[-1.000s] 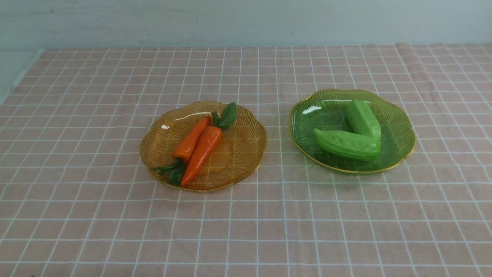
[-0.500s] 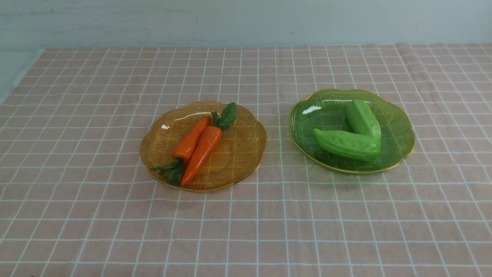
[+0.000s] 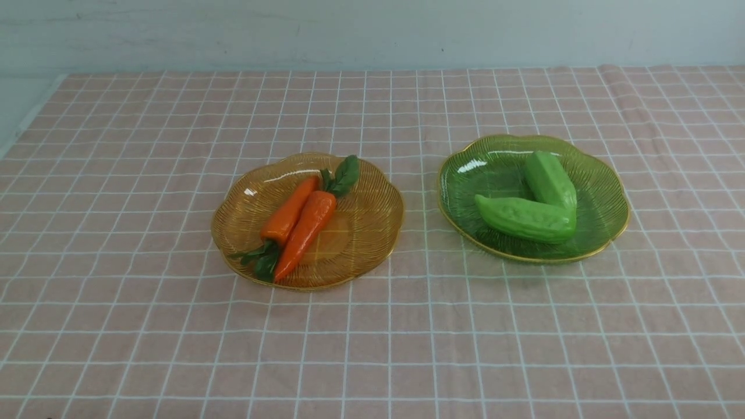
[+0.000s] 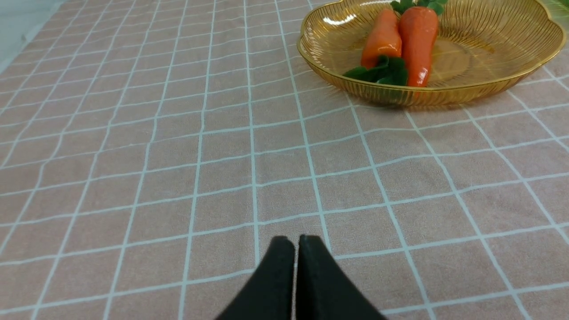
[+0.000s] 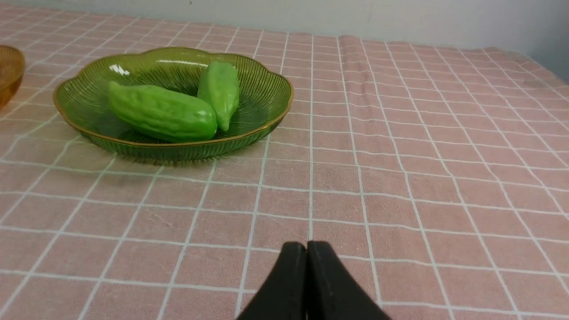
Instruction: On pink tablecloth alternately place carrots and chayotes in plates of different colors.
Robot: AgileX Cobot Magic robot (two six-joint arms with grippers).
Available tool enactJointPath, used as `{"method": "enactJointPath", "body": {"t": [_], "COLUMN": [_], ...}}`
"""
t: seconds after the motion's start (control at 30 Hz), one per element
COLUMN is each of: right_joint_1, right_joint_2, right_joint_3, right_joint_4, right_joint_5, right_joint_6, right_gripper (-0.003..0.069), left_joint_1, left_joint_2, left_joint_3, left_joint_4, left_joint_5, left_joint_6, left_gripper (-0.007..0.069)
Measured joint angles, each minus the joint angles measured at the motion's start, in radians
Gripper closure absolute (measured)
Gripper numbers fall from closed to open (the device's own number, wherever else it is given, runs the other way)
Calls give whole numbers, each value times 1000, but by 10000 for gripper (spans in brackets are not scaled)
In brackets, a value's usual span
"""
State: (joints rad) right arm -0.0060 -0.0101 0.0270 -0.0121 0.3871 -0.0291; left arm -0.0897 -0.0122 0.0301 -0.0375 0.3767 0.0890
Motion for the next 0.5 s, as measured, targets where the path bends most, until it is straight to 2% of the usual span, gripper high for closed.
{"method": "enactJointPath", "body": {"t": [0.13,0.5], "right_joint_1": [0,0], "right_joint_2": [0,0], "right_joint_3": [0,-1], "right_joint_4": [12,19], "right_joint_5": [2,6], "right_joint_6": [40,46], "right_gripper": [674,674], "left_joint_1": [0,0], "left_joint_2": [0,0], "left_joint_3": [0,0], "left_joint_4": [0,0], "left_joint_5": [0,0], "left_joint_6": [0,0], "left_gripper": [628,628]}}
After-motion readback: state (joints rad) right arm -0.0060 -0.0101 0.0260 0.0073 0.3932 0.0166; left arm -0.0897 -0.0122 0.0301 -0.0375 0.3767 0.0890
